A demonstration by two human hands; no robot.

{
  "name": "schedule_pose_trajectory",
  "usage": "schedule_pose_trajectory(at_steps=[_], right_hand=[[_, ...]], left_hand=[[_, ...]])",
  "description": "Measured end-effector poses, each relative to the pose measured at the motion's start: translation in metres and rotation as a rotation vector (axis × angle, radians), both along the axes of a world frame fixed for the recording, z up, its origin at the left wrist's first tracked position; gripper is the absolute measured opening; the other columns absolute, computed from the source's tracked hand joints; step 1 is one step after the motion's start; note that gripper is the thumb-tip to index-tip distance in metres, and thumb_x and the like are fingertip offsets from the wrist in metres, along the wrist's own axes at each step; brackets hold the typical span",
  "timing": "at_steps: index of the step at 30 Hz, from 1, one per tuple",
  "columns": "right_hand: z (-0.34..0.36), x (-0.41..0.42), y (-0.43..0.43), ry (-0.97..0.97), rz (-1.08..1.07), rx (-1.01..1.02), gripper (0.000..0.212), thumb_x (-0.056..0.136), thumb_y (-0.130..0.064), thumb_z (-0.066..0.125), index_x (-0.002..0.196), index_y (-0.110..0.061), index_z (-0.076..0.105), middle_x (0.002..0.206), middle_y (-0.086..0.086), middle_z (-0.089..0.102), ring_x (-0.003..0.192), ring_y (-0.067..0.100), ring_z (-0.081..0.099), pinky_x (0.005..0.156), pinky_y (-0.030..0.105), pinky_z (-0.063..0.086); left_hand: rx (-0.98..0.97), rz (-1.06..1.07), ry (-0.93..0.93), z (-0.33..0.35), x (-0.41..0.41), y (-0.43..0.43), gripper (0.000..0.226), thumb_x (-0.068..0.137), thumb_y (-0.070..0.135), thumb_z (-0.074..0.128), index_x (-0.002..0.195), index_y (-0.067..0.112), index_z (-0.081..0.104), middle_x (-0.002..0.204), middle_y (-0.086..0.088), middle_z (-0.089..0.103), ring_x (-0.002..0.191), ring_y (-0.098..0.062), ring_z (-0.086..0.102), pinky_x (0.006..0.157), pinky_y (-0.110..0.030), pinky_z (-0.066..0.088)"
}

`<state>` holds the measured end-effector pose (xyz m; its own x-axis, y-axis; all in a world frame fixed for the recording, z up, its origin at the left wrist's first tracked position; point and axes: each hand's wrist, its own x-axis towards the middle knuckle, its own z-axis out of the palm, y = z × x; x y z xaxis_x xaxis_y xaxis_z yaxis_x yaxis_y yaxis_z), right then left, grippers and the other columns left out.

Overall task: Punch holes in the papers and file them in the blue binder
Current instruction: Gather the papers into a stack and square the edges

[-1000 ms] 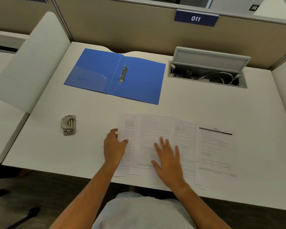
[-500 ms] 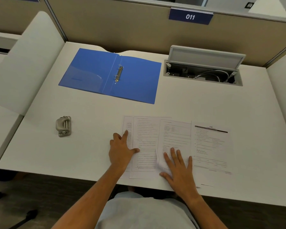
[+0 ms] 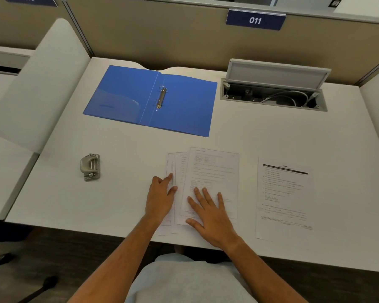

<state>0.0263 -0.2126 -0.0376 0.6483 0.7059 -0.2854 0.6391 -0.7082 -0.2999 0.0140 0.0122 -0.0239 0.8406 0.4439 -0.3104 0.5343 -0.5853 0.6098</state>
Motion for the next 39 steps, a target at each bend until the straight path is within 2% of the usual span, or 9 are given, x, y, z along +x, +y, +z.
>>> schedule_pose_trajectory(at_steps=[4,11,17,23,27,30,33,36,39], right_hand=[[0.007,0.006,-0.009,-0.093,-0.074,0.053,0.076,0.11,-0.068,0.029,0.173,-0.032,0.007,0.182,-0.001,-0.008,0.168,0.023,-0.009,0.133,0.06,-0.004],[-0.003,0.008,-0.132,-0.08,-0.848,-0.051,0.093,0.102,-0.069,0.045,0.172,-0.027,0.001,0.181,0.01,-0.005,0.167,0.036,-0.002,0.129,0.072,0.008],[-0.008,0.008,-0.133,-0.115,-0.703,-0.175,0.08,0.105,-0.062,0.025,0.173,-0.025,0.007,0.181,0.01,0.003,0.167,0.036,0.008,0.129,0.068,0.017],[-0.002,0.022,-0.122,-0.268,-0.73,-0.121,0.05,0.109,-0.036,0.054,0.153,-0.012,0.056,0.161,0.02,0.052,0.141,0.044,0.056,0.106,0.06,0.052],[0.006,0.029,-0.123,-0.29,-0.671,-0.146,0.041,0.101,-0.028,0.065,0.136,-0.007,0.064,0.145,0.02,0.066,0.116,0.039,0.071,0.083,0.049,0.063],[0.013,0.033,-0.126,-0.316,-0.684,-0.09,0.034,0.099,-0.027,0.067,0.127,-0.007,0.066,0.109,0.014,0.077,0.076,0.024,0.07,0.056,0.031,0.054],[0.027,0.037,-0.122,-0.308,-0.772,0.007,0.013,0.098,-0.022,0.071,0.106,-0.012,0.069,0.07,-0.004,0.06,0.05,0.008,0.049,0.047,0.018,0.031],[0.035,0.037,-0.105,-0.312,-0.785,0.079,0.012,0.097,-0.019,0.073,0.089,-0.014,0.066,0.062,-0.009,0.051,0.044,0.002,0.038,0.046,0.014,0.022],[0.039,0.033,-0.077,-0.294,-0.696,0.124,0.013,0.099,-0.025,0.07,0.09,-0.016,0.067,0.065,-0.007,0.061,0.046,0.006,0.048,0.043,0.019,0.035]], left_hand=[[-0.024,-0.019,0.047,-0.003,0.0,0.004,0.09,0.092,0.06,0.071,0.166,0.026,0.031,0.13,-0.005,0.048,0.12,-0.022,0.055,0.105,-0.039,0.054],[0.055,-0.126,0.121,-0.008,0.004,0.004,0.109,0.087,0.059,0.078,0.169,0.023,0.017,0.135,-0.007,0.045,0.128,-0.023,0.05,0.108,-0.035,0.048],[0.09,-0.185,0.124,-0.007,0.01,0.002,0.108,0.089,0.059,0.076,0.169,0.019,0.015,0.135,-0.008,0.047,0.126,-0.023,0.053,0.106,-0.035,0.05],[0.101,-0.217,0.111,-0.007,0.014,-0.007,0.108,0.089,0.06,0.075,0.169,0.019,0.015,0.135,-0.007,0.048,0.125,-0.022,0.054,0.105,-0.034,0.051],[0.101,-0.233,0.101,-0.007,0.015,-0.013,0.109,0.088,0.06,0.075,0.169,0.019,0.015,0.136,-0.008,0.049,0.125,-0.023,0.054,0.103,-0.034,0.052],[0.114,-0.243,0.105,-0.006,0.014,-0.016,0.108,0.089,0.06,0.075,0.169,0.019,0.015,0.137,-0.008,0.049,0.125,-0.022,0.052,0.102,-0.033,0.051],[0.128,-0.252,0.106,-0.004,0.013,-0.019,0.107,0.089,0.06,0.074,0.169,0.019,0.015,0.137,-0.008,0.049,0.124,-0.022,0.052,0.101,-0.032,0.05],[0.135,-0.272,0.112,-0.001,0.014,-0.025,0.108,0.09,0.06,0.074,0.169,0.018,0.014,0.138,-0.008,0.049,0.124,-0.022,0.052,0.1,-0.031,0.05],[0.15,-0.312,0.117,0.002,0.016,-0.037,0.107,0.09,0.06,0.073,0.169,0.017,0.014,0.141,-0.008,0.049,0.125,-0.022,0.052,0.101,-0.031,0.05]])
